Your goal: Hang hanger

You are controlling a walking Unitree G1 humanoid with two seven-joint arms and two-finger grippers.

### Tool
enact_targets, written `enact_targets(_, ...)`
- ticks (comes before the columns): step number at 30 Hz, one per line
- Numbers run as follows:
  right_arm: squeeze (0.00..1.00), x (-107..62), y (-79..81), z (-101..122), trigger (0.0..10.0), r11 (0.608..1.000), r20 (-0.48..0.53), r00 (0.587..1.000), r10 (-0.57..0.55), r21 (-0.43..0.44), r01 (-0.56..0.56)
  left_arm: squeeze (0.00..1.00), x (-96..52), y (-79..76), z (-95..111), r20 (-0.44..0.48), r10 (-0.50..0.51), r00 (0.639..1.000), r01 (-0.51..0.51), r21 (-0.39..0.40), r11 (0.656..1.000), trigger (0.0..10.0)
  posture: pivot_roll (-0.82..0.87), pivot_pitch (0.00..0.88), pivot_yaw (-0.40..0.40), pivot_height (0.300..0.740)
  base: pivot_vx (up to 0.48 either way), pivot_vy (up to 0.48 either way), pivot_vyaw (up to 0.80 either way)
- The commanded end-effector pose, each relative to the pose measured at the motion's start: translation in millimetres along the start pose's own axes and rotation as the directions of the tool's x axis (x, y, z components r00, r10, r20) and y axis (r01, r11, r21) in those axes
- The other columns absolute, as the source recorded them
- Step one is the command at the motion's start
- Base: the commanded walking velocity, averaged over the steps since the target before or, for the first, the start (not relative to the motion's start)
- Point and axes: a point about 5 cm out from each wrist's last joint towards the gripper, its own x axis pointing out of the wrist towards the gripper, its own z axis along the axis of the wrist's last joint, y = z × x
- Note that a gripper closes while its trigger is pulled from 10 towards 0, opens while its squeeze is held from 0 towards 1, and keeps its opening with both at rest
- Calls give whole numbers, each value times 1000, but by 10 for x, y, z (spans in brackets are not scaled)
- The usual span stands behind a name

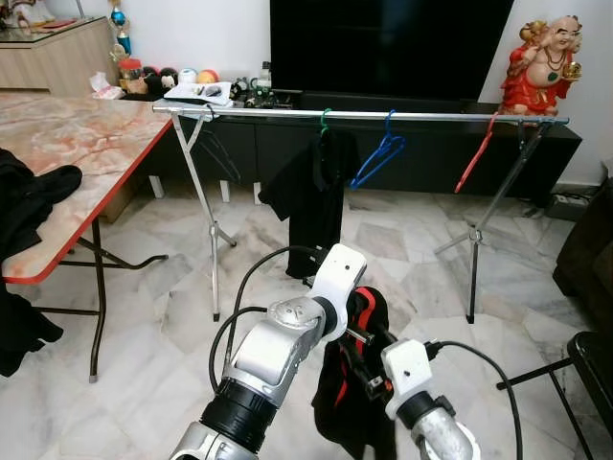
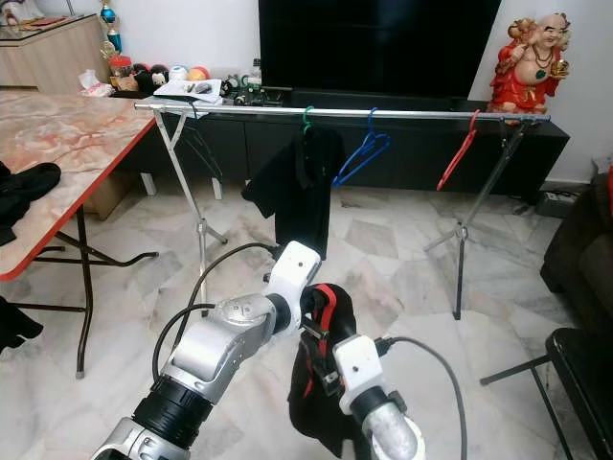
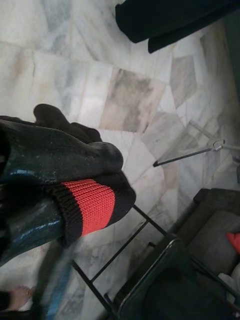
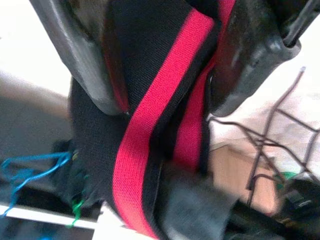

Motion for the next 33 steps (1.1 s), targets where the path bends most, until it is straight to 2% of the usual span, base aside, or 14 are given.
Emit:
enact_targets(1, 0, 7, -69, -1, 10000, 996, 8, 999, -53, -67, 53, 0, -17, -69, 141, 47, -30, 998, 29, 20, 999, 10000, 100, 14, 8, 740, 0, 0, 0)
enact_targets(4, 0, 7, -192, 43, 10000, 982, 41, 985, -169, -83, 172, 0, -28, -75, 133, 43, -36, 998, 35, 20, 999, 10000, 104, 25, 15, 740, 0, 0, 0)
enact_targets(13, 0, -46, -291, 41, 10000, 948, 63, 958, -280, -138, 286, 0, -52, -49, 120, 34, -38, 999, 37, 21, 999, 10000, 106, 35, 21, 740, 0, 0, 0)
enact_targets(19, 0, -53, -226, 9, 10000, 955, 55, 968, -244, -159, 250, 0, -55, -63, 117, 32, -43, 999, 42, 22, 999, 10000, 107, 40, 24, 740, 0, 0, 0)
enact_targets(22, 0, -30, -167, -64, 10000, 960, 5, 978, -211, -186, 208, 0, -62, -76, 121, 31, -52, 998, 52, 26, 998, 10000, 109, 40, 27, 740, 0, 0, 0)
enact_targets(25, 0, -3, -171, -106, 10000, 954, -35, 973, -226, -212, 214, 0, -67, -71, 115, 28, -52, 998, 52, 29, 998, 10000, 112, 41, 27, 740, 0, 0, 0)
enact_targets(27, 0, 25, -233, -172, 10000, 936, -97, 953, -287, -238, 258, 0, -71, -70, 112, 26, -53, 998, 52, 30, 998, 10000, 114, 41, 26, 740, 0, 0, 0)
enact_targets(29, 0, 43, -241, -200, 10000, 937, -127, 946, -297, -228, 263, 0, -76, -71, 108, 23, -54, 998, 54, 31, 998, 10000, 118, 42, 29, 740, 0, 0, 0)
enact_targets(33, 0, 77, -223, -192, 10000, 938, -126, 949, -288, -237, 253, 0, -83, -77, 102, 19, -58, 998, 57, 32, 998, 10000, 122, 45, 30, 740, 0, 0, 0)
